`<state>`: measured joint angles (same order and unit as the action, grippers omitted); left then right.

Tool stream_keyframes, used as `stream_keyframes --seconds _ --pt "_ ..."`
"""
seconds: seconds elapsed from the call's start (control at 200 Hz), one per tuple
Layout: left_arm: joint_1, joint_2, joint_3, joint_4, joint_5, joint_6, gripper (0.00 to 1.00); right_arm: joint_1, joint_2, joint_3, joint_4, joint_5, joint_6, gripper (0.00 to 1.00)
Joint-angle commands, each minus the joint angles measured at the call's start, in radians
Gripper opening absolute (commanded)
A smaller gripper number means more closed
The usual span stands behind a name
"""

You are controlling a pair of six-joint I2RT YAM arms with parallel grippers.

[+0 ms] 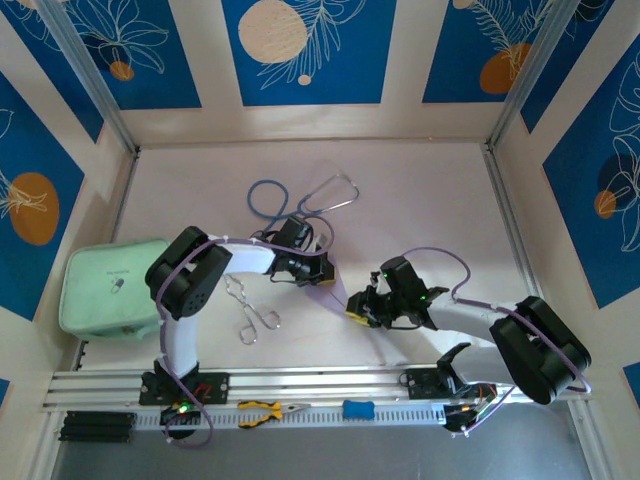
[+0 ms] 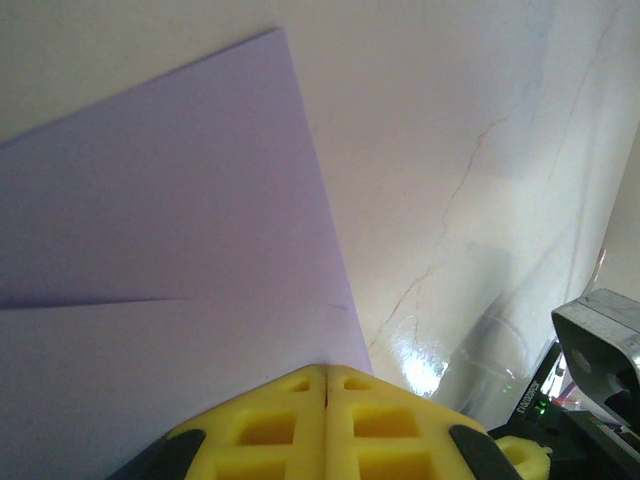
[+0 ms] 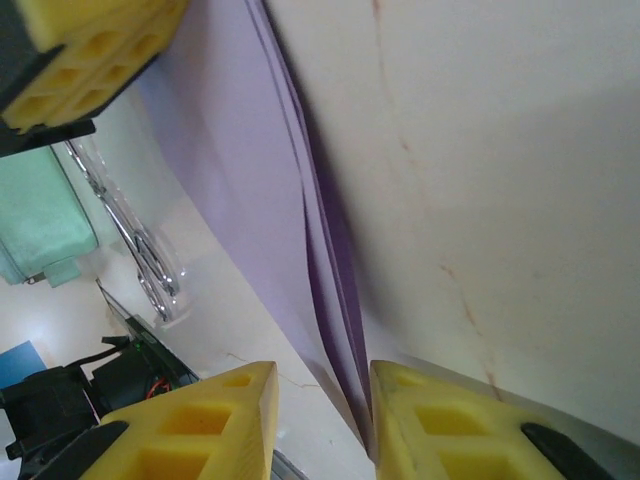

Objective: Fold a paper plane with a square sheet of paper (pick it up from the middle)
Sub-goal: Turn over the paper at the center of the table.

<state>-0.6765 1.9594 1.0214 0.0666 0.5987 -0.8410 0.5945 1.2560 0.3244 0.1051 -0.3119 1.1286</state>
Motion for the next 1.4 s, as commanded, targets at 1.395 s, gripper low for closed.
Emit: stream_keyframes --seconds 1.395 --pt "0.015 -0.356 0.042 -0.346 -0.34 0.186 0.36 -0.045 -0.359 0.212 -0.514 0.262 -0.35 0.08"
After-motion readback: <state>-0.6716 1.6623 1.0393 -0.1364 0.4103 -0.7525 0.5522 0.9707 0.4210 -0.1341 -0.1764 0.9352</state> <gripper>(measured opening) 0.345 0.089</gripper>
